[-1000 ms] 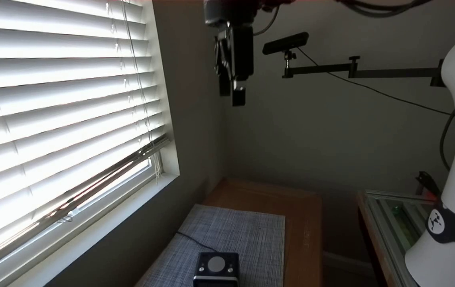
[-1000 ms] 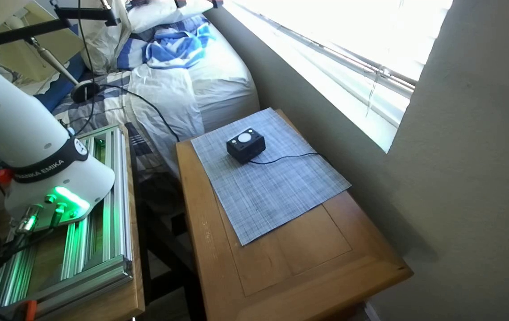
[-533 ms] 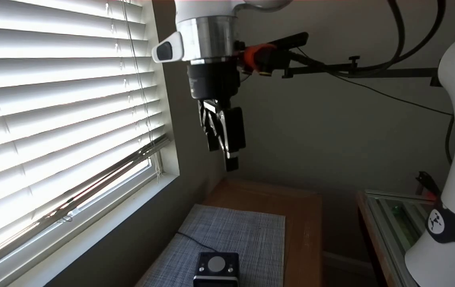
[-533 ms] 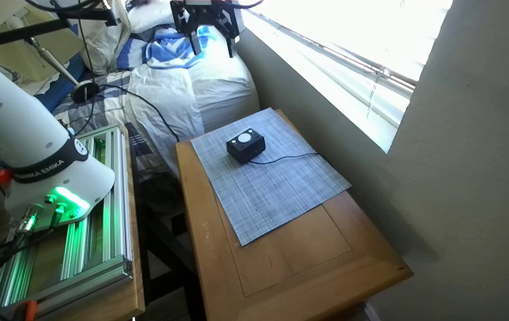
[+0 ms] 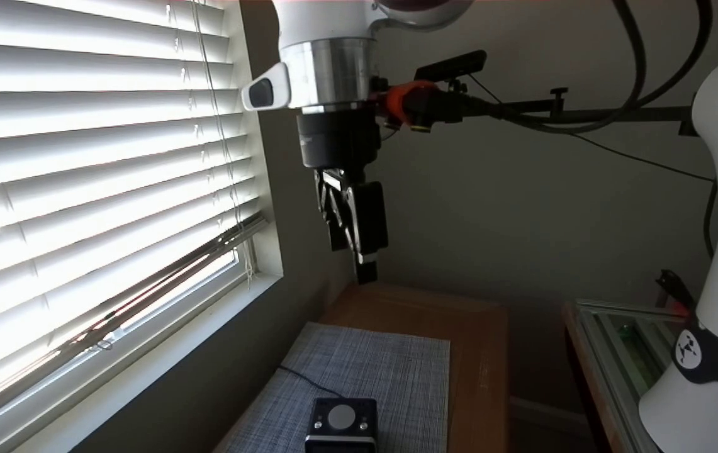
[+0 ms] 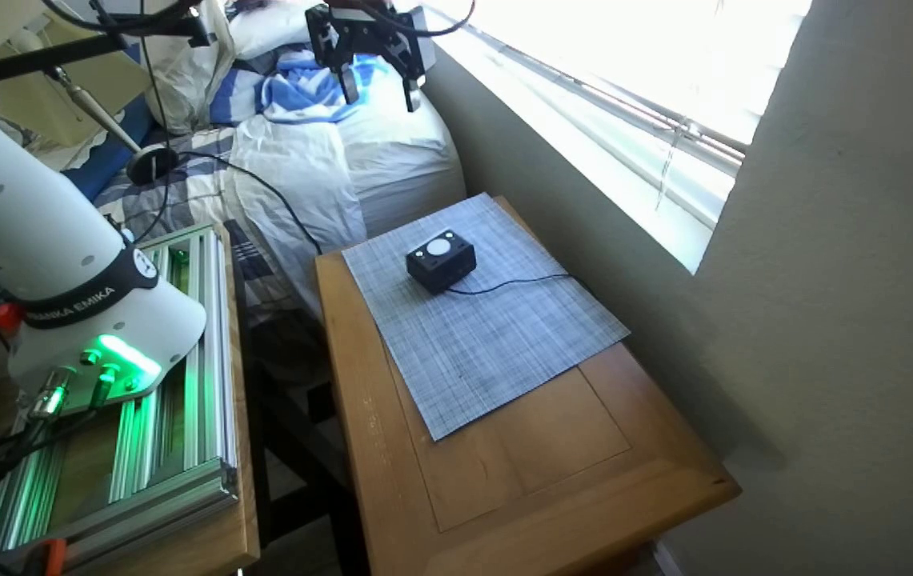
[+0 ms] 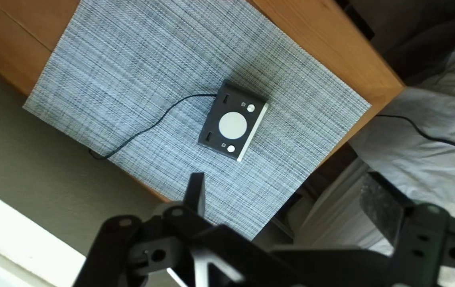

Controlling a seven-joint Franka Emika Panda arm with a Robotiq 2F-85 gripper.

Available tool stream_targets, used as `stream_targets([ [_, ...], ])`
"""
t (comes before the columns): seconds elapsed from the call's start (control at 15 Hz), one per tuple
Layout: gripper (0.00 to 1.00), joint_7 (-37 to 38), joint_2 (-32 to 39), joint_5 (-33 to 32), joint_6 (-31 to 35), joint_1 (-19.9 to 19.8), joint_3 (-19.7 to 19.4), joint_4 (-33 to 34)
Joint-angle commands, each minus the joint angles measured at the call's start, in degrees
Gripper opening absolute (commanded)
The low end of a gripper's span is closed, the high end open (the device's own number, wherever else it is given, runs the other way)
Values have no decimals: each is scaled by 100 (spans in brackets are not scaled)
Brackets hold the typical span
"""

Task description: Move the speaker to the right

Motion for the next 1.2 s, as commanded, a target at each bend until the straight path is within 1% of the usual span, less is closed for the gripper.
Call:
stream_targets([
  [0.0, 100, 151, 388, 688, 735, 34, 124, -254],
  [0.07, 100, 229, 502, 813, 957, 31, 172, -317],
  [0.2, 100, 435, 781, 867, 1328, -15, 293, -401],
  [0.4, 100, 492, 1227, 1139, 1757, 27, 404, -463],
  [0.6, 100, 524, 1699, 1219, 2159, -21, 560, -458],
  [0.87, 100, 612, 2314, 1168, 2694, -195, 734, -327],
  [1.13, 100, 836, 2902, 835, 3087, -424, 866, -151],
])
